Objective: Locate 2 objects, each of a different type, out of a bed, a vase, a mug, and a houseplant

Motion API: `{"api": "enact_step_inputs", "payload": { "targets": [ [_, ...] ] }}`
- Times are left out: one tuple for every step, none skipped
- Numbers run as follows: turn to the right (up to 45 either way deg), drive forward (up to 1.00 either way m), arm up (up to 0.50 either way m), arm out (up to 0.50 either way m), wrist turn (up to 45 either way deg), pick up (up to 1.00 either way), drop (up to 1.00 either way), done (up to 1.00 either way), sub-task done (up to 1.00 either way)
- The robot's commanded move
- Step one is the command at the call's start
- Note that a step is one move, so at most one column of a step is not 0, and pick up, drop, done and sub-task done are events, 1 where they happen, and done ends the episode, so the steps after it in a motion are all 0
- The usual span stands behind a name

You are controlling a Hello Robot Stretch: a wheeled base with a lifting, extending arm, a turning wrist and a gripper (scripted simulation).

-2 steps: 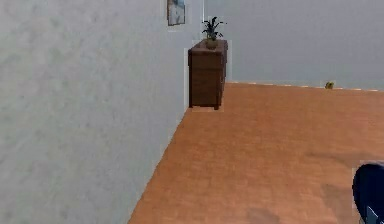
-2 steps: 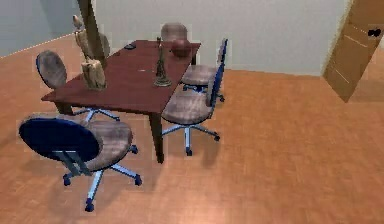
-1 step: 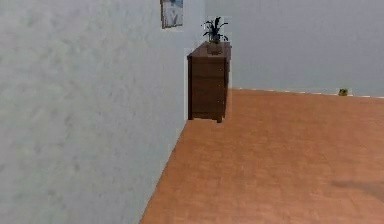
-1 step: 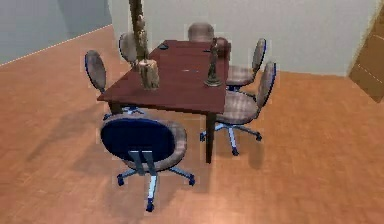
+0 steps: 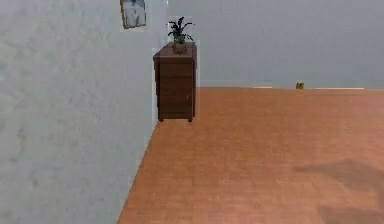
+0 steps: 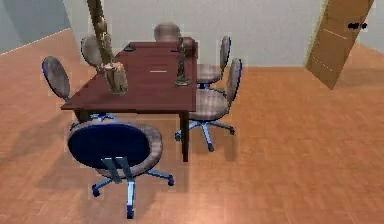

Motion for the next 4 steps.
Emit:
{"api": "enact_step_inputs", "payload": {
  "targets": [
    [0.0,0.90,0.00,0.00,0.0,0.00,0.00,0.00,0.00],
    [15.0,0.00,0.00,0.00,0.0,0.00,0.00,0.00,0.00],
    [0.0,1.00,0.00,0.00,0.0,0.00,0.00,0.00,0.00],
    [6.0,0.00,0.00,0.00,0.0,0.00,0.00,0.00,0.00]
  ]
}}
